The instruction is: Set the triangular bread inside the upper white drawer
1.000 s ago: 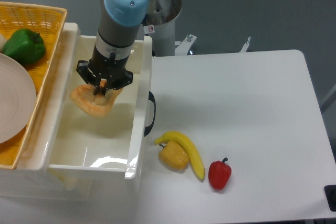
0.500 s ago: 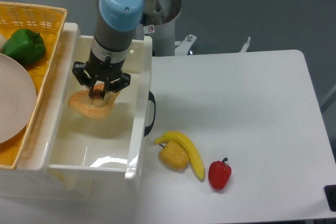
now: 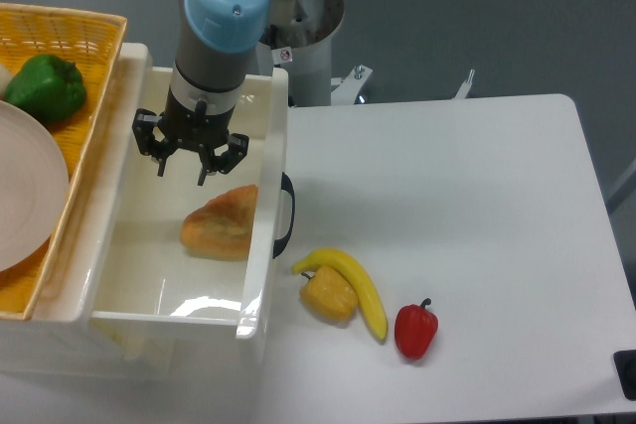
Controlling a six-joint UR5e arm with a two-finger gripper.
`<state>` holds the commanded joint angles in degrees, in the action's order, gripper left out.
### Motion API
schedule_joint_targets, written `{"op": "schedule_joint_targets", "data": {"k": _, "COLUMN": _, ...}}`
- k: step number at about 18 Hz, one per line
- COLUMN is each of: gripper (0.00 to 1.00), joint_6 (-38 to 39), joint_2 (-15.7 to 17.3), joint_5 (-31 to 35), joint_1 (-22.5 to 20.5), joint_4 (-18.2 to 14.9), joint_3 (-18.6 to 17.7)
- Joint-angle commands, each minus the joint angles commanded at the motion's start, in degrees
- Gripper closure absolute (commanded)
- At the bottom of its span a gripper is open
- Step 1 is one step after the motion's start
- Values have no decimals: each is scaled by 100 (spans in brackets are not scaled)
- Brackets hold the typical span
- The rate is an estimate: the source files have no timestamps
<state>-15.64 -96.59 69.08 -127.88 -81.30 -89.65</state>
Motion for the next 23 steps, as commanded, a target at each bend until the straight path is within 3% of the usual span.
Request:
{"op": "schedule_joint_targets", "data": {"k": 9, "gripper": 42, "joint_6": -17, "joint_2": 316, "joint_5": 0, "joint_1": -219, "joint_4": -18, "joint_3": 27}}
{"op": "schedule_joint_targets", "data": {"k": 10, "gripper": 33, "joint_6": -96, "joint_2": 360, "joint_5": 0, "joint_1": -298, "joint_4": -35, "joint_3": 18}}
{"op": "schedule_joint_targets", "data": {"k": 11, "gripper": 0, "joint_6": -271, "joint_2": 421, "joint_5": 9, "joint_1": -360, "joint_4": -44, "joint_3": 9}}
{"op": "schedule_joint_targets", "data": {"k": 23, "gripper": 0, "joint_6": -563, "joint_2": 633, "joint_5": 62, "joint_1": -1238, "joint_4": 0, "joint_3": -17}}
